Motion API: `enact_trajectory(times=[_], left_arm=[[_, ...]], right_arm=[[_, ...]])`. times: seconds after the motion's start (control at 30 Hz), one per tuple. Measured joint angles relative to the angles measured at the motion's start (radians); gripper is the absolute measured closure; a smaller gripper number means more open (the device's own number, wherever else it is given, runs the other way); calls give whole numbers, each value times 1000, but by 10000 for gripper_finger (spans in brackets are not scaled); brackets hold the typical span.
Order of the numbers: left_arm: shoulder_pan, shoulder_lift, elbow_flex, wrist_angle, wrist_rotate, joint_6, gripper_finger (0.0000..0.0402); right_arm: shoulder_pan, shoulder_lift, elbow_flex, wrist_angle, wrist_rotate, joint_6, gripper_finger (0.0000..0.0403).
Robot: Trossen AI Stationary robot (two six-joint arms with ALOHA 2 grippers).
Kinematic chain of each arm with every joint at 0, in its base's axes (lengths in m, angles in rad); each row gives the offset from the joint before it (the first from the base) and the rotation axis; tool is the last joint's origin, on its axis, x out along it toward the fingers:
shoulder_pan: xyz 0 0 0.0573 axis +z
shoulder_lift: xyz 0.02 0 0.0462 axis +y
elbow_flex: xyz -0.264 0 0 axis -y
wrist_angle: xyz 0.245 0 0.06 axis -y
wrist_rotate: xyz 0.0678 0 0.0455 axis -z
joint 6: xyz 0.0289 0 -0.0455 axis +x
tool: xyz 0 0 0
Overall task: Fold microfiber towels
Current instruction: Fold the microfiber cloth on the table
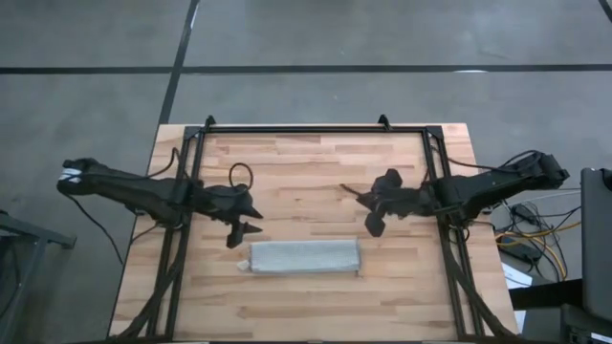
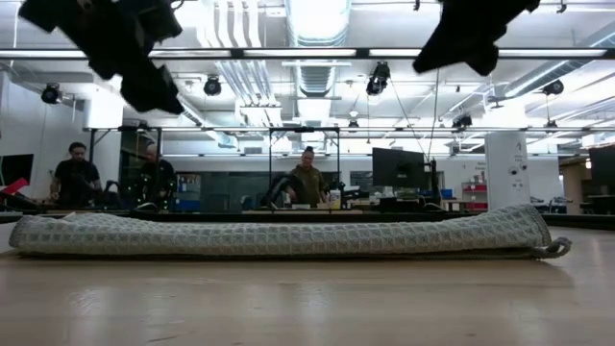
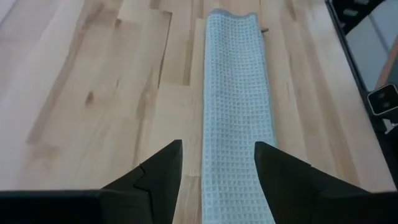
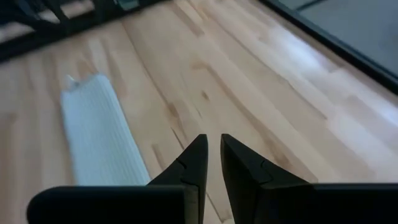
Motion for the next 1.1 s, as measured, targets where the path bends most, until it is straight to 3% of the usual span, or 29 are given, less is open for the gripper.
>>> enact_trajectory(times=[0.2,0.3,0.5,0.87,1.1], left_arm=[[0,-56,-153,284,49,-43,198],[0,-70,-183,327,69,-41,197],[0,-71,-188,328,70,-44,197],[0,-71,-182,320,71,-39,197],[0,-70,-182,221,82,-77,198]], right_arm=[[12,-124,0,2,0,-36,360],[14,-177,0,19,14,-62,360],[16,-227,-3,20,19,-77,360],[15,-200,-8,19,18,-126,360],[15,-202,-8,19,42,-129,360]])
